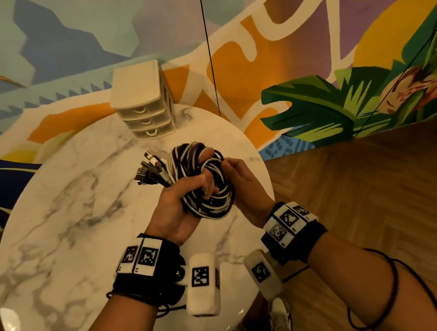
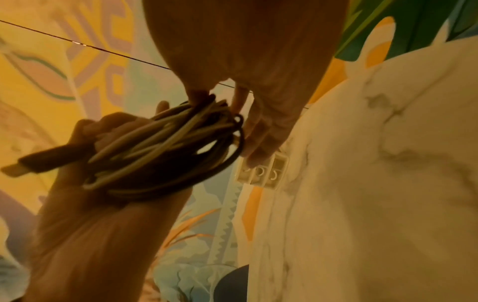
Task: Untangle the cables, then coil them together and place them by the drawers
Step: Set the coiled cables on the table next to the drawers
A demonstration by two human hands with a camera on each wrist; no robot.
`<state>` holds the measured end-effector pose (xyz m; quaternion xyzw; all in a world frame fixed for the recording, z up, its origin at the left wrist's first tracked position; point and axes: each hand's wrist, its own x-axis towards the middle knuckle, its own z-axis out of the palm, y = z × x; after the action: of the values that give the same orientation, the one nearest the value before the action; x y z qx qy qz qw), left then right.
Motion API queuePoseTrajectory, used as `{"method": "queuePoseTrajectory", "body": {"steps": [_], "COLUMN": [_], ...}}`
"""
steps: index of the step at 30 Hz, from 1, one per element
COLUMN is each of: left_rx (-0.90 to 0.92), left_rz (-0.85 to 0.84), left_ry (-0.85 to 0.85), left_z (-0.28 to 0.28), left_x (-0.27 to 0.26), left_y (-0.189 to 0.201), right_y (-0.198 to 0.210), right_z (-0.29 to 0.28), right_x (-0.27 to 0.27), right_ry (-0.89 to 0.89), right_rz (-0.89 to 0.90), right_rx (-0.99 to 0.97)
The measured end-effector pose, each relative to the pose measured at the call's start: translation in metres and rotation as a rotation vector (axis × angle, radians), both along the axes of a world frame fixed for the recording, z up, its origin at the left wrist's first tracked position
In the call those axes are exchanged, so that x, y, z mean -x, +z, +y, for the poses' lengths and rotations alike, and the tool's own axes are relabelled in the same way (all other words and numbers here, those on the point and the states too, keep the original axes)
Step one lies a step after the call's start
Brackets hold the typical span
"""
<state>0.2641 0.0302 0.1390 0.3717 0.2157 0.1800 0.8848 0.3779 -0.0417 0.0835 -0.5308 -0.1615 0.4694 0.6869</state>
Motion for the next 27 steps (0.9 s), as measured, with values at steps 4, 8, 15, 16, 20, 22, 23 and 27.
{"method": "queuePoseTrajectory", "body": {"steps": [4, 8, 15, 16, 20, 22, 23, 27], "left_rx": [-0.017, -0.079, -0.245, -0.25, -0.244, -0.233, -0.225, -0.232], "left_rz": [0.038, 0.169, 0.443, 0.464, 0.448, 0.43, 0.424, 0.455], "left_ry": [0.041, 0.172, 0.441, 0.447, 0.37, 0.326, 0.313, 0.303], "left_z": [-0.007, -0.009, -0.017, -0.016, -0.015, -0.013, -0.013, -0.008], "left_x": [0.0, -0.005, -0.021, -0.022, -0.019, -0.016, -0.016, -0.016], "left_y": [-0.004, -0.002, -0.007, -0.007, -0.004, -0.004, -0.004, -0.003], "right_y": [0.007, 0.007, 0.003, 0.002, 0.004, 0.012, 0.014, 0.011], "right_z": [0.008, 0.012, 0.006, 0.005, 0.001, 0.002, 0.002, 0.006], "right_x": [0.002, -0.004, -0.007, -0.009, -0.023, -0.031, -0.035, -0.041], "right_ry": [-0.043, -0.194, -0.254, -0.236, -0.101, 0.002, 0.048, 0.139], "right_rz": [-0.019, -0.267, -0.415, -0.409, -0.413, -0.446, -0.468, -0.33], "right_rx": [0.013, 0.109, 0.121, 0.115, 0.128, 0.083, 0.056, 0.118]}}
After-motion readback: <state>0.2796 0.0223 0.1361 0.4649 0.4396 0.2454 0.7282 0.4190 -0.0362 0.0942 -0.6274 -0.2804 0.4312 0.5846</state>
